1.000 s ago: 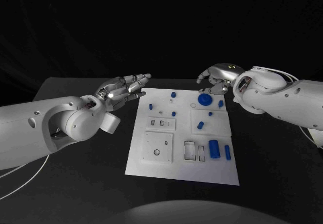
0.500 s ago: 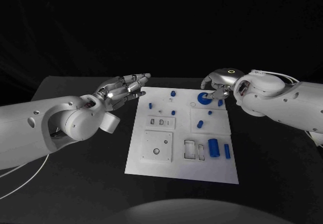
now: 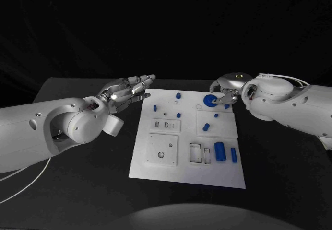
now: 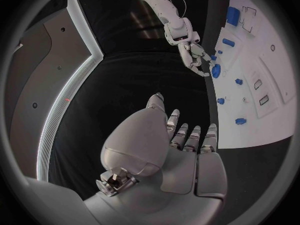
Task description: Assemble the parts on the task board
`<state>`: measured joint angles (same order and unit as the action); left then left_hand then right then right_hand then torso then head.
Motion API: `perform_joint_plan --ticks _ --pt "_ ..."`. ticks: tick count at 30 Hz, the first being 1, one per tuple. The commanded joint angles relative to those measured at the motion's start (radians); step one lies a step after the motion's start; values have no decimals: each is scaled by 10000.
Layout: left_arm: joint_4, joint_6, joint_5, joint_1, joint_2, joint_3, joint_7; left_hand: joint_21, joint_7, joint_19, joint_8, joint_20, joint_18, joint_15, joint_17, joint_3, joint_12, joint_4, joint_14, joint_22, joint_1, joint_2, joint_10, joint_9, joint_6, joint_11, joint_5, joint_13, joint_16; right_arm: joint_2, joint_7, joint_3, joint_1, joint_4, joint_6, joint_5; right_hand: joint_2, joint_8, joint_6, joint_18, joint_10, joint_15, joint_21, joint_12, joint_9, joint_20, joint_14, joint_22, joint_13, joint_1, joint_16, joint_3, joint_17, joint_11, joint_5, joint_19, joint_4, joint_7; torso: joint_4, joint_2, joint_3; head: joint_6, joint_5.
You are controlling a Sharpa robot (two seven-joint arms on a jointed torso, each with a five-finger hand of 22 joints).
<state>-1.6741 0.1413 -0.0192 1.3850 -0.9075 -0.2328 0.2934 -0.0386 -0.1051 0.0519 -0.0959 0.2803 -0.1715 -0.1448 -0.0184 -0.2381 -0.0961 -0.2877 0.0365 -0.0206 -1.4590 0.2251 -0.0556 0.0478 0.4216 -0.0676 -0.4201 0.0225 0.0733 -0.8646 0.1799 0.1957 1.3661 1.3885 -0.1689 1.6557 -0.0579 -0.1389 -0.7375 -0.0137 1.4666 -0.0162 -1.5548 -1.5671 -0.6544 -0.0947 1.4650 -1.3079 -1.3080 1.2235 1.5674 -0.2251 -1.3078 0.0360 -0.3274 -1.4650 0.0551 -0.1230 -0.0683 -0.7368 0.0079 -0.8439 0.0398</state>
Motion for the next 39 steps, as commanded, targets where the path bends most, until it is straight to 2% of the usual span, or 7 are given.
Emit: perform_joint_plan --ticks 1,12,17,25,28,34,39 --pt "-10 -213 -39 1 19 7 85 -38 -56 17 -67 82 -89 -50 -9 39 -44 19 16 -15 -126 3 2 12 -13 -101 -56 13 31 0 176 2 -18 -15 391 203 -2 -13 68 77 1042 87 15 -37 -43 -82 1057 -2547 -2628 -95 34 19 -2630 68 -61 -882 -54 -5 -1 3 0 -4 1" --pt "-1 -235 -39 -1 25 7 77 -43 -58 24 -69 83 -88 -62 -11 38 -50 18 21 -17 -129 3 -1 12 -14 -104 -56 14 39 80 160 3 -106 -162 477 192 31 -144 33 70 1042 104 35 -37 -280 -100 1057 -2539 -2628 -117 34 -12 -2630 83 -140 -862 -73 -22 -5 -4 1 12 4" --pt "3 -251 -39 -2 24 7 67 -43 -58 24 -69 83 -88 -62 -11 38 -50 18 21 -17 -129 3 -1 12 -14 -104 -56 14 39 145 108 4 -139 -246 384 173 88 -281 -34 72 1042 100 31 -37 -539 -105 1057 -2542 -2628 -105 34 -119 -2630 72 -487 -867 -120 2 -6 -6 8 7 -2" --pt "3 -279 -39 -2 28 7 43 -49 -64 31 -71 86 -87 -79 -14 36 -60 14 32 -20 -131 3 -6 11 -20 -110 -57 15 59 287 35 3 -191 -452 212 138 123 -248 -46 73 1042 90 28 -37 -531 -101 1057 -2544 -2628 -164 34 -177 -2630 59 -572 -871 -84 17 -11 -12 5 -30 -5" --pt "1 -290 -39 -2 28 7 31 -51 -67 34 -71 87 -87 -83 -17 36 -62 14 39 -20 -131 3 -8 12 -20 -112 -57 16 71 328 26 3 -218 -502 139 133 90 -170 -79 69 1042 71 38 -37 -471 -88 1057 -2540 -2628 -277 34 -184 -2630 33 -99 -861 -33 46 -5 -14 7 -53 -25" --pt "10 -315 -39 -3 35 7 0 -51 -71 34 -73 89 -86 -93 -21 34 -66 12 50 -20 -131 4 -11 12 -20 -117 -55 17 87 378 48 3 -260 -545 96 133 46 -170 -185 63 1042 52 58 -37 -479 -71 1057 -2531 -2628 -390 34 -142 -2630 15 239 -843 20 75 3 -8 4 -82 -33" --pt "22 -331 -39 -3 38 7 -17 -51 -75 35 -74 90 -86 -100 -23 33 -68 11 57 -20 -131 3 -12 11 -23 -121 -55 17 97 390 88 3 -275 -557 124 169 -86 -123 -165 50 1042 39 98 -37 -503 -55 1057 -2514 -2628 -623 34 43 -2630 8 884 -806 137 75 -4 -5 9 -98 -32"
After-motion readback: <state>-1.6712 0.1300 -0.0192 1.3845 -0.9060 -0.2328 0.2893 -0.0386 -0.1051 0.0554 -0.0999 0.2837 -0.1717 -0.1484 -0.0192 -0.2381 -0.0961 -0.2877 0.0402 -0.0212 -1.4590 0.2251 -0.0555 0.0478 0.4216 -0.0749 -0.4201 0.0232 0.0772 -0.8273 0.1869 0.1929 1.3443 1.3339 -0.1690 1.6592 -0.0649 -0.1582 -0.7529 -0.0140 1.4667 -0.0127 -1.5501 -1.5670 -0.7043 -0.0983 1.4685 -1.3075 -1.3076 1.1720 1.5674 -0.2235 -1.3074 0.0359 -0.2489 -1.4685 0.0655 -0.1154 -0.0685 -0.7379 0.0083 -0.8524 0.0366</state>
